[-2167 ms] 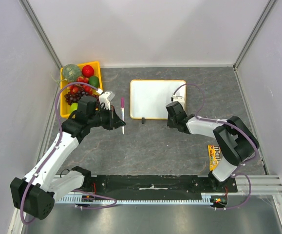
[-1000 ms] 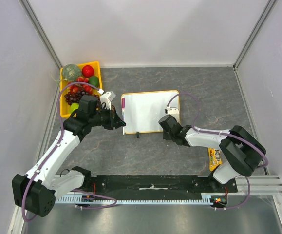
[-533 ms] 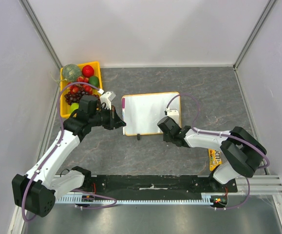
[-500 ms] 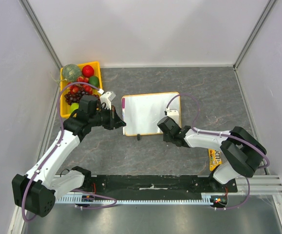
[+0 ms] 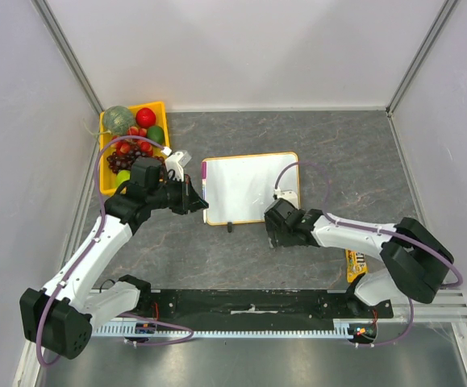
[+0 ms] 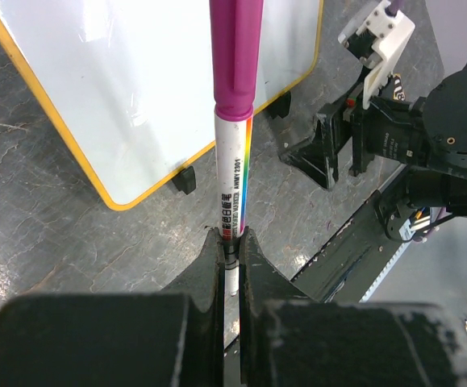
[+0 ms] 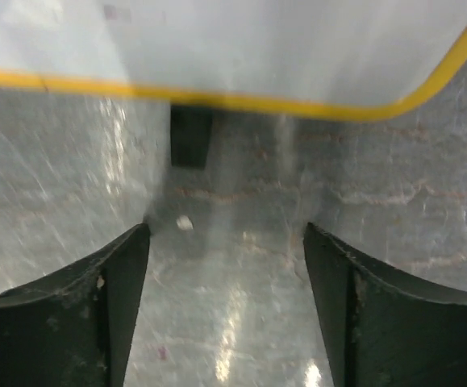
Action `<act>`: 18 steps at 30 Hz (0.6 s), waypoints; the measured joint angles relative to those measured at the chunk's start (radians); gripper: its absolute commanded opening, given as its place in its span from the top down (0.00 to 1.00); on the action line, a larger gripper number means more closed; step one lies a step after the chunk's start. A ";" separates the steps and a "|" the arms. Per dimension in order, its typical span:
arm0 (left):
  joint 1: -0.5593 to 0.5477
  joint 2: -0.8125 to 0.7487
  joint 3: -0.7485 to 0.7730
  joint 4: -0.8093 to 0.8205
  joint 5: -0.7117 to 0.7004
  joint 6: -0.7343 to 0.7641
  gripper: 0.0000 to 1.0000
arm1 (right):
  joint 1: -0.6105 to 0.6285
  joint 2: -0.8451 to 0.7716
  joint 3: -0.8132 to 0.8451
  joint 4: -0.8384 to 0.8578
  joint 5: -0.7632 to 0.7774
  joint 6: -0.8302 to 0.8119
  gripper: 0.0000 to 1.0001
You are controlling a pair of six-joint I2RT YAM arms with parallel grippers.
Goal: Write a sentence on the whiteboard
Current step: Pass from the left arm to the right
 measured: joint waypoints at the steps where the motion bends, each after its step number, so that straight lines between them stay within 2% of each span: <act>1: 0.000 0.000 0.000 0.000 0.000 0.000 0.98 | 0.000 -0.011 -0.001 -0.026 -0.016 -0.008 0.08; 3: 0.000 0.000 0.000 0.000 0.001 0.000 0.98 | 0.000 -0.035 -0.005 -0.079 -0.052 -0.032 0.02; 8: 0.000 -0.001 0.000 0.002 0.010 0.000 0.98 | 0.001 -0.140 -0.010 -0.168 -0.121 -0.091 0.02; 13: 0.000 -0.010 -0.002 0.019 0.029 0.000 0.98 | 0.001 -0.269 0.021 -0.147 -0.154 -0.138 0.02; 18: 0.000 -0.022 -0.013 0.046 0.077 0.000 0.98 | -0.002 -0.288 0.100 -0.065 -0.206 -0.199 0.02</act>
